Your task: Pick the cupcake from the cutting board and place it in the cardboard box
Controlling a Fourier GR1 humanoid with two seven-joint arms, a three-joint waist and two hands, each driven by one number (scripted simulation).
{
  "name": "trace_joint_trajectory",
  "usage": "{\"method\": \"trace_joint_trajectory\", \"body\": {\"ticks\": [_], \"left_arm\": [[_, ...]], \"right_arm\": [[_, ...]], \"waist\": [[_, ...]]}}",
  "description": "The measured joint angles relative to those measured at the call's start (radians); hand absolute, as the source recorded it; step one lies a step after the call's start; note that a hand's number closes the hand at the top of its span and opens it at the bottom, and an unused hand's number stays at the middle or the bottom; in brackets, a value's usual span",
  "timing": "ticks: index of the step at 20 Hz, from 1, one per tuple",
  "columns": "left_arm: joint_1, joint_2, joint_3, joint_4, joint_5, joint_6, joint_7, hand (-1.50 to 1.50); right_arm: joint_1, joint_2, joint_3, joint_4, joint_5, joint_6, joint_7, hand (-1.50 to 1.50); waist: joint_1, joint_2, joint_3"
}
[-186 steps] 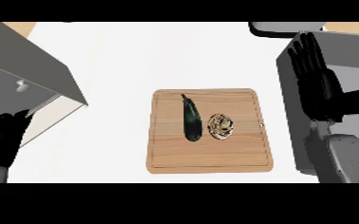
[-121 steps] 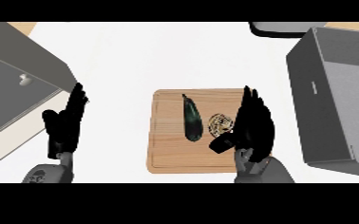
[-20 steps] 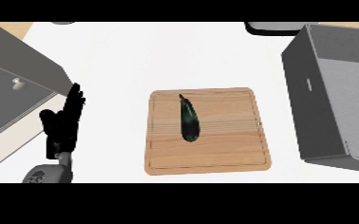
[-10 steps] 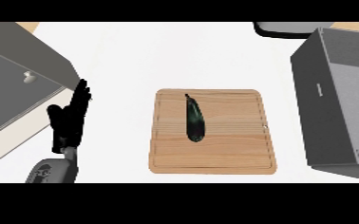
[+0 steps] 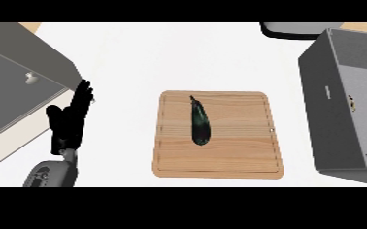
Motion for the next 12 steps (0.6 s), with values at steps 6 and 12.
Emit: {"method": "trace_joint_trajectory", "body": {"ticks": [6,12], "left_arm": [[0.03,-0.007,0.004,-0.006,-0.004,0.003,-0.018,0.0],[0.025,-0.015,0.003,-0.013,-0.009,0.009,-0.01,0.0]], "right_arm": [[-0.089,0.053,-0.07,0.174,-0.102,0.158,-0.17,-1.5],[-0.159,0.042,-0.175,0.335,-0.25,0.369,-0.191,-1.5]], "waist": [[-0.01,-0.002,0.0],[-0.016,-0.003,0.0]]}}
